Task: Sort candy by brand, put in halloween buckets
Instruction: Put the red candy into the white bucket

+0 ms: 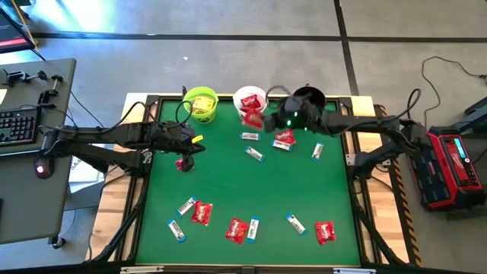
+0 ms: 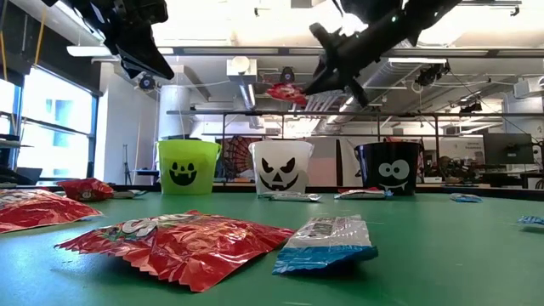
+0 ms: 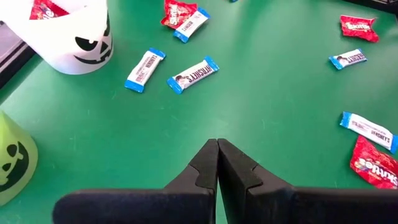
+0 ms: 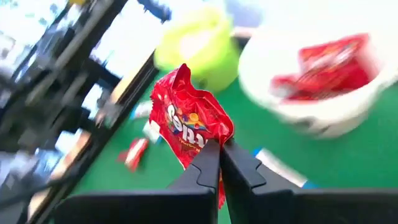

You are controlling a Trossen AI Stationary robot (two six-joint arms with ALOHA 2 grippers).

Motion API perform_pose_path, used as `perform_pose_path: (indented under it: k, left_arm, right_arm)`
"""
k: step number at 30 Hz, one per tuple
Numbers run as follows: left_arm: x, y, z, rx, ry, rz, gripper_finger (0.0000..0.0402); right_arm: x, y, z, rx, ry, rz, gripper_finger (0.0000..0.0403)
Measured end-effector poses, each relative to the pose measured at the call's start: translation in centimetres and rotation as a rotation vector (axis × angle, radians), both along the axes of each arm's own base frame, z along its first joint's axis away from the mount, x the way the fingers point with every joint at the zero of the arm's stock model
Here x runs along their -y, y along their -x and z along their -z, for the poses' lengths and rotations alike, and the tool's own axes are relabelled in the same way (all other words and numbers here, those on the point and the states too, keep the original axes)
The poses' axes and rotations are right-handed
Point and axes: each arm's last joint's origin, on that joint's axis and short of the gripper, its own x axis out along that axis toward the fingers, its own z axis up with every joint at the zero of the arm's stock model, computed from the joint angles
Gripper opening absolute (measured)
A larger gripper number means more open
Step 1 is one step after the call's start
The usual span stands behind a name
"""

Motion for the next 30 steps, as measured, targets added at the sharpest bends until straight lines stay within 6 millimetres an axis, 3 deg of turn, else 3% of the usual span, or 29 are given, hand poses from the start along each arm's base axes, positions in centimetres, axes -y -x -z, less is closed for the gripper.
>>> perform_pose_path:
  k: [6,13,21,30]
  left_arm:
    - [0.0,0.0,0.0,0.000,-0.010,-0.012,0.0000]
    - [-0.2,0.0,0.0,0.002,-0.001,-0.033,0.0000]
    - [-0.5,0.1,0.0,0.004,0.008,-0.056,0.0000]
    - [-0.5,0.1,0.0,0.003,0.008,-0.056,0.0000]
  right_arm:
    - [4.2,0.7,-1.9,0.005,0.063,0.100,0.0000]
    - [9.0,-1.0,-3.0,-0.170,0.084,0.111,0.0000]
    - [12.3,-4.8,-1.0,-0.346,0.031,0.017,0.0000]
    - [13.8,-7.2,1.5,-0.499,-0.033,-0.052,0.0000]
